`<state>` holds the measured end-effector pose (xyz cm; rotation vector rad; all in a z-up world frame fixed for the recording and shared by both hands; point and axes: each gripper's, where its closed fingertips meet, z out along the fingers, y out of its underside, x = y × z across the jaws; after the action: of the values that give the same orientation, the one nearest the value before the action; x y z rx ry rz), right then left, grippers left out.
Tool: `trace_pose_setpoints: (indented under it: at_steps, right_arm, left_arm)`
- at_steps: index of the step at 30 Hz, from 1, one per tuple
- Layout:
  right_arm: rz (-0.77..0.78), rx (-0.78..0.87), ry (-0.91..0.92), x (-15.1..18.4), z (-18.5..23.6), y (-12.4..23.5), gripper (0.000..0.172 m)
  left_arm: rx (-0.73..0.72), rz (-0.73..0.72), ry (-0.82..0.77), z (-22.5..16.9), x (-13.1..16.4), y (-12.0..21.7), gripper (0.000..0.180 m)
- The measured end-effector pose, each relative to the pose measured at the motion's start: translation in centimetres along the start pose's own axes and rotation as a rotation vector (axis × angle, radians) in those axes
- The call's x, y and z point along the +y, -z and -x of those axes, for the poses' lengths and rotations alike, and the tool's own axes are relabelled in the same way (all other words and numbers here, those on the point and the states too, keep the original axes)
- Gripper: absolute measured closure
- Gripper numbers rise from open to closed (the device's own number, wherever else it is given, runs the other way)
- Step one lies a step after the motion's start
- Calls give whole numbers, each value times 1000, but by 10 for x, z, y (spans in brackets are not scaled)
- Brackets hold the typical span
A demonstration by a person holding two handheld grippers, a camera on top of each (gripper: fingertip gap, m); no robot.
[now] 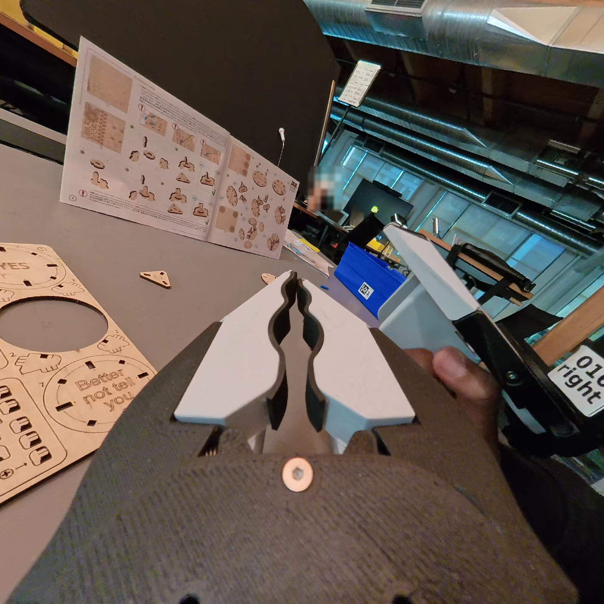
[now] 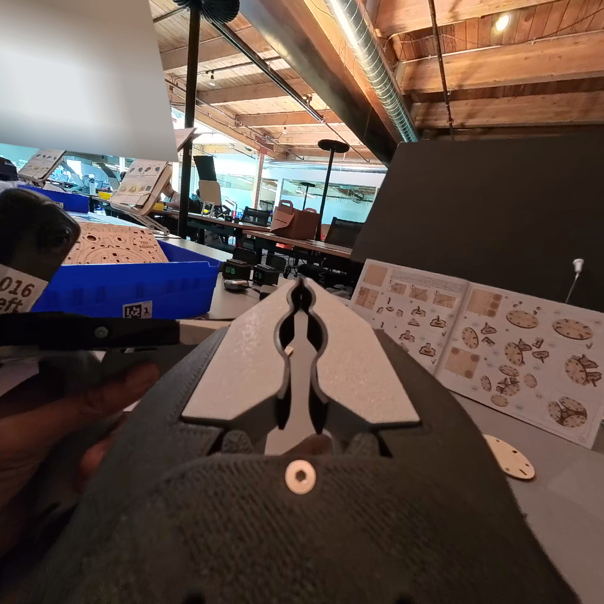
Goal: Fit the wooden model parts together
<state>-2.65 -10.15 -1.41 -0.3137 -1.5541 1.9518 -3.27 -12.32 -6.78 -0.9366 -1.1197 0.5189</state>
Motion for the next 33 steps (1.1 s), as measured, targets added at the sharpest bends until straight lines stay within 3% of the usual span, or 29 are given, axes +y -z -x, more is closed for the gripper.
trace_pose_setpoints:
  at_steps: [7, 10, 11, 16, 24, 27, 30, 33]
  right_arm:
    - [-10, -75, 27, -6, 15, 4, 172]
    - [123, -179, 106, 40, 31, 6, 172]
    - [117, -192, 144, 42, 34, 8, 172]
    - [-75, -163, 183, -30, 32, 11, 172]
    - [-25, 61, 134, -50, -51, 46, 172]
    - [91, 124, 53, -31, -78, 75, 172]
    - [314, 129, 44, 13, -89, 112, 172]
    - [783, -171, -141, 89, -54, 165, 172]
  left_arm:
    - [4, -1, 6, 0, 0, 0, 180]
    - [5, -2, 8, 0, 0, 1, 180]
    - [5, -2, 10, 0, 0, 1, 180]
    - [6, 2, 16, 1, 1, 0, 180]
    - [15, 6, 25, 1, 2, 0, 180]
    - [18, 12, 25, 0, 3, -1, 180]
    - [17, 15, 24, 0, 4, -1, 180]
    - [16, 21, 23, 0, 5, -2, 180]
